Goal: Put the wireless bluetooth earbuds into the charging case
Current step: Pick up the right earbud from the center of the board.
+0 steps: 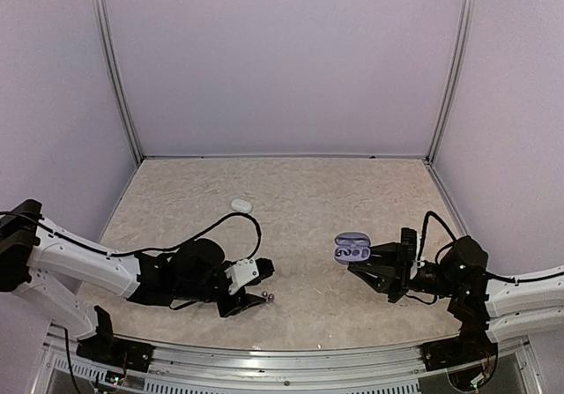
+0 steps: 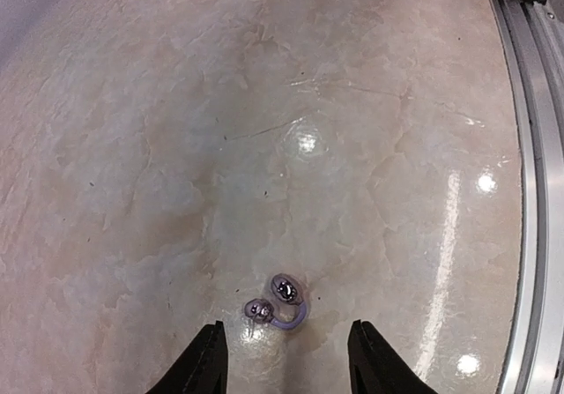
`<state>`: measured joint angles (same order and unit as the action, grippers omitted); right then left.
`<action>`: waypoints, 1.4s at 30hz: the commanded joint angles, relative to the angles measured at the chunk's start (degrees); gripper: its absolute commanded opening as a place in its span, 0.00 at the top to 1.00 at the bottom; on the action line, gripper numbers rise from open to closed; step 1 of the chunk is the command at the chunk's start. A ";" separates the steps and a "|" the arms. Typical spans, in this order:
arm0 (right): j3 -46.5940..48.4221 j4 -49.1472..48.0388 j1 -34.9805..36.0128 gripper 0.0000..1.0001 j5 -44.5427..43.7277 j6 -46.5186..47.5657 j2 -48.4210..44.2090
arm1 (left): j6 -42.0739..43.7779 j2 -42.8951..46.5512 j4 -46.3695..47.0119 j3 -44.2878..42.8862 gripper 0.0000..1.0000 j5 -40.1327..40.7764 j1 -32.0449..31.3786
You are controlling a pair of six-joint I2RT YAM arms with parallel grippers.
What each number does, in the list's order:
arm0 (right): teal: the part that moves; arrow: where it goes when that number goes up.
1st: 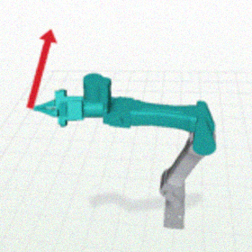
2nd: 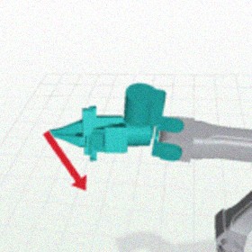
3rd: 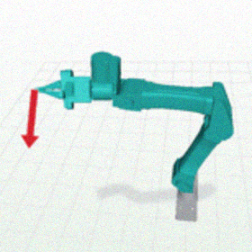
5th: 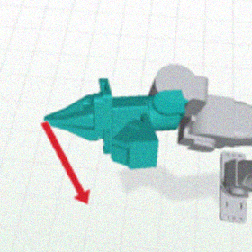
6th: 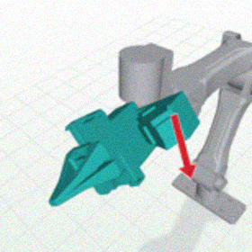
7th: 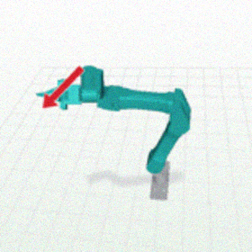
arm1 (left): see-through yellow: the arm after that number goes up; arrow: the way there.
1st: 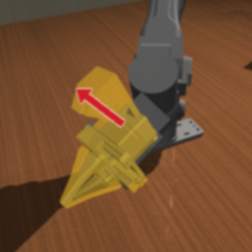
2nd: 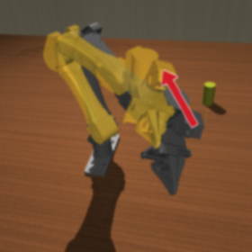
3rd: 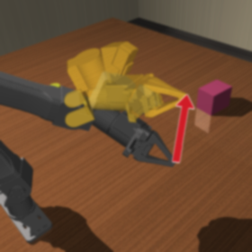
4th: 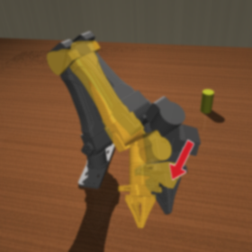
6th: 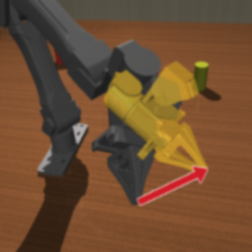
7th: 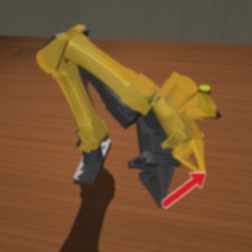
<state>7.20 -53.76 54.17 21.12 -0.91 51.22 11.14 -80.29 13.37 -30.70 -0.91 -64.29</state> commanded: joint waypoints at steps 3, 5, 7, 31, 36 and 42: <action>-0.13 -1.80 -0.65 1.00 -0.21 0.31 -1.08 | 8.92 -4.71 -0.53 -2.38 0.53 2.41 0.82; -0.33 -1.74 -0.60 1.00 -0.59 0.30 -1.36 | 10.58 -6.11 -1.43 -3.38 0.55 2.72 0.82; -0.54 -1.96 -0.57 1.00 -0.71 0.29 -1.40 | 11.93 -7.34 -2.36 -4.29 0.55 2.61 1.04; -1.23 -2.77 -1.20 1.00 -1.41 0.32 -1.45 | 19.75 -16.44 -9.85 -11.12 0.59 3.69 1.21; -1.29 -2.97 -1.26 1.00 -1.32 0.30 -1.32 | 19.18 -17.46 -10.35 -12.17 0.61 1.36 2.64; -1.54 -3.03 -1.39 1.00 -1.20 0.32 -1.79 | 17.43 -18.42 -14.58 -14.88 0.59 -3.93 4.70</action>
<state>6.57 -54.81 53.30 20.27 -0.91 50.43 29.74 -97.43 3.29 -43.42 -0.45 -61.04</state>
